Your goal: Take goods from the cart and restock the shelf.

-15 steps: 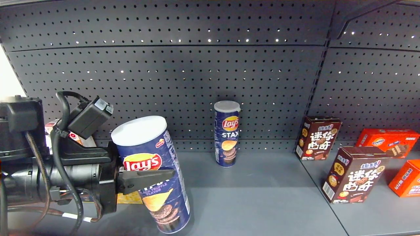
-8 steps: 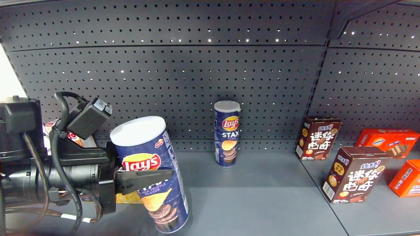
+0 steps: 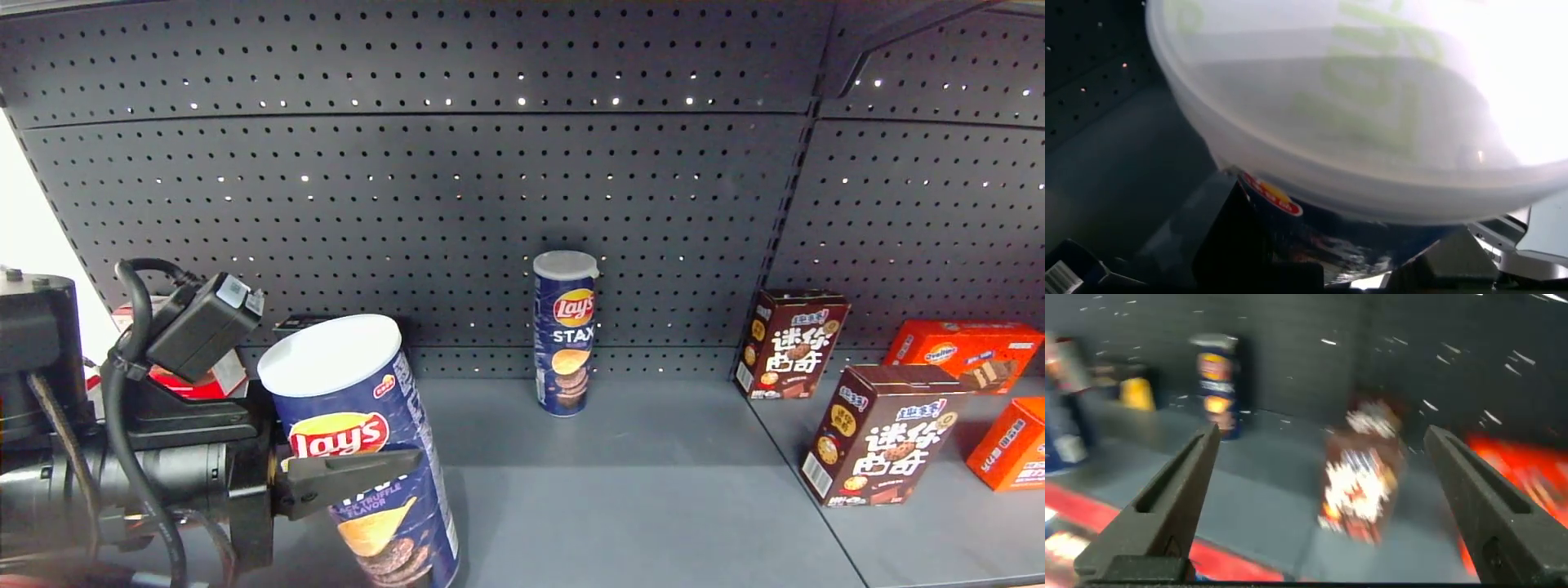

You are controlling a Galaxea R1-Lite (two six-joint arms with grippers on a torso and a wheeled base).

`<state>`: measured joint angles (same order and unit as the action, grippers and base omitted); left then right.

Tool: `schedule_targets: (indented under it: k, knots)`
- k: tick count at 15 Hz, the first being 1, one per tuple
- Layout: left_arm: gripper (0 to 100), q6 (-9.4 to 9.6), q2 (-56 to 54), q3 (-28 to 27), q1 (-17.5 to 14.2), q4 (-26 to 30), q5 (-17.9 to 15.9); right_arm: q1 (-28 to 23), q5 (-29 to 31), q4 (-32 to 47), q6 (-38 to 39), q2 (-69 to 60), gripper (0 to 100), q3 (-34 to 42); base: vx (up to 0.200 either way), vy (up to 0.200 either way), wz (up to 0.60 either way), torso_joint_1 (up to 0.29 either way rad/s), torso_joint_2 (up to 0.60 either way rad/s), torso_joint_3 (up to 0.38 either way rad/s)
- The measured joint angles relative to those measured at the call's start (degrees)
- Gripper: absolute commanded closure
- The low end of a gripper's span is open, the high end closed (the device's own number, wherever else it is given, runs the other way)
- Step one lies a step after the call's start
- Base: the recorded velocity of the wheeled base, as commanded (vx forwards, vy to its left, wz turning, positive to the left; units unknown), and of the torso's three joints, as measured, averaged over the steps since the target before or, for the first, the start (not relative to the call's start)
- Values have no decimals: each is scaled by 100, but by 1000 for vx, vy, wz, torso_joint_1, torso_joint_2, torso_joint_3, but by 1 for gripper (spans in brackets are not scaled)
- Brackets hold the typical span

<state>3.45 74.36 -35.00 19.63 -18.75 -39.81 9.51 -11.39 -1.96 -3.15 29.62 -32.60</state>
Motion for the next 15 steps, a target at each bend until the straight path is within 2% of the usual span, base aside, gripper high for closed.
schedule_targets:
  k: [3,7,11,15]
  knots:
    - [100,-1,-41,24,-12,6,-11,1033,-13,-61,-132,1532,0,-640,0,0,0,0,0,0]
    - [100,-6,-127,50,-37,23,-20,2226,571,-589,-180,3211,0,-1029,0,0,0,0,0,0]
    - [100,-12,-184,55,-15,-24,-63,2525,805,-877,-158,4395,0,-1566,0,0,0,0,0,0]
    - [100,-4,-195,61,5,-24,-63,2739,1983,-1290,105,5302,0,-1831,0,0,0,0,0,0]
